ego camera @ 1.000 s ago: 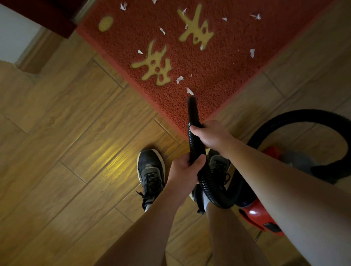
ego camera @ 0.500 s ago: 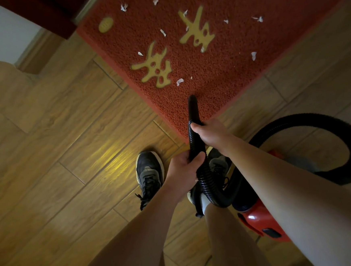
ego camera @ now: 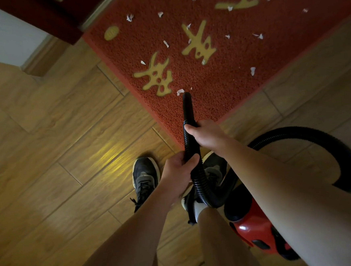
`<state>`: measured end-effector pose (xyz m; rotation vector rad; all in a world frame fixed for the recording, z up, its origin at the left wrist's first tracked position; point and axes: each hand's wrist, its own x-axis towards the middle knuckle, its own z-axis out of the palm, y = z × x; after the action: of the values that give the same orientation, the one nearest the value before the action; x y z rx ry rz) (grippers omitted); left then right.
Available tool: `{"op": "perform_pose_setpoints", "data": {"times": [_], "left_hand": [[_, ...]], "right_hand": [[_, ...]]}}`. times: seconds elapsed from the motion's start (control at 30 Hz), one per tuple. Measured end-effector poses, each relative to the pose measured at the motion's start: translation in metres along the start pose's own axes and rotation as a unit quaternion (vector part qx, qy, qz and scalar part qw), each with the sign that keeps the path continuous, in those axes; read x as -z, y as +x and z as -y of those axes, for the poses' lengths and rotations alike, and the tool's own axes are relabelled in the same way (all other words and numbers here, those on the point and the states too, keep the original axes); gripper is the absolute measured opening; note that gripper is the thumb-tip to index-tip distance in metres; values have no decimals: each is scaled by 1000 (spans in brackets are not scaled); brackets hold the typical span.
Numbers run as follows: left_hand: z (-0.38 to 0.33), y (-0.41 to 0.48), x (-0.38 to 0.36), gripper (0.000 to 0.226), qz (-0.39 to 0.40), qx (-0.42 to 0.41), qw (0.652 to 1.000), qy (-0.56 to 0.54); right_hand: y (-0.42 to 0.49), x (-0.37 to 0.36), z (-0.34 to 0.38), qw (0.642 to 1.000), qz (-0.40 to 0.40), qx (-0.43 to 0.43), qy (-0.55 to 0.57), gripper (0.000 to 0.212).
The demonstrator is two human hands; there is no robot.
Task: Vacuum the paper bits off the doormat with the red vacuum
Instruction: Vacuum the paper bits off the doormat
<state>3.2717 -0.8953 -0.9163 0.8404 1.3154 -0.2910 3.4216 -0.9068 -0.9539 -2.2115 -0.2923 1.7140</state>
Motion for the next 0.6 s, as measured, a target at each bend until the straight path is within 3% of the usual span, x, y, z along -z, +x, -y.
{"op": "perform_pose_setpoints", "data": {"times": [0.23, 0.4, 0.6], "left_hand": [[-15, 4, -1, 24, -10, -10, 1000, 13], [-21, 17, -1, 57, -17, -15, 999, 48], [-21, 22, 3, 58, -7, -17, 998, 58]], "right_hand": [[4, 11, 17, 1000, 19, 0, -10, 42], [16, 11, 20, 999, 6, -28, 20, 41], [18, 10, 20, 998, 0, -48, 44, 38]]}}
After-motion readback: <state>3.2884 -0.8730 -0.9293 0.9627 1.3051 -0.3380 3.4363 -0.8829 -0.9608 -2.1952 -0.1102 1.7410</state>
